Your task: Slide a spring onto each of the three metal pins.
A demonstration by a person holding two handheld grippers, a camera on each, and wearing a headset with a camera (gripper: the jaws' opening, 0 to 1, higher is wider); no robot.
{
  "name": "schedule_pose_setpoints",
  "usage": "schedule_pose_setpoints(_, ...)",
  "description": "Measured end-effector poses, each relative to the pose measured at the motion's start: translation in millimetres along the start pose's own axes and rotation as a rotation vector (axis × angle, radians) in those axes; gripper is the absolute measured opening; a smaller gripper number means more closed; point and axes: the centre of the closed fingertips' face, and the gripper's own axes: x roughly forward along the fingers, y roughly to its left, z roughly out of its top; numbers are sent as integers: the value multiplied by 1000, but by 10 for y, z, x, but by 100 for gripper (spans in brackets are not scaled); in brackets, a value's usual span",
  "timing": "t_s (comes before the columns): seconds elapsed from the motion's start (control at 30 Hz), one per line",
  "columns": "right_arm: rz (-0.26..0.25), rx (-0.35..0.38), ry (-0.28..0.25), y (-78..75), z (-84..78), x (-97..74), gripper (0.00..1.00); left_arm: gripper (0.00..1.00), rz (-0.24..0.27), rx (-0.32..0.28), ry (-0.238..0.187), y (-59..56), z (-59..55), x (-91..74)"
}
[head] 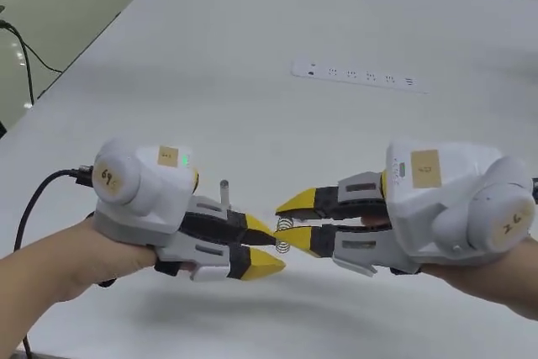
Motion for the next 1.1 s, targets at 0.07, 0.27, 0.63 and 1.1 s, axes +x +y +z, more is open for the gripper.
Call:
schedule_pose_setpoints(0.07,-4,0,2,-8,-10,-3,7,10,5,-4,-2,4,0,-9)
schedule_pose_setpoints(0.27,-5,-1,4,-6,-22,2,7,12,20,-11,-2,23,-15,-47)
schedule_pose_setpoints(0.63,-17,2,7,-31,-34,-23,7,20,72,-37,-21,110,-29,-144)
schedule_pose_setpoints(1.1,-35,5,14,-65,-73,-43,7,33,118,-62,-30,179,-82,-263)
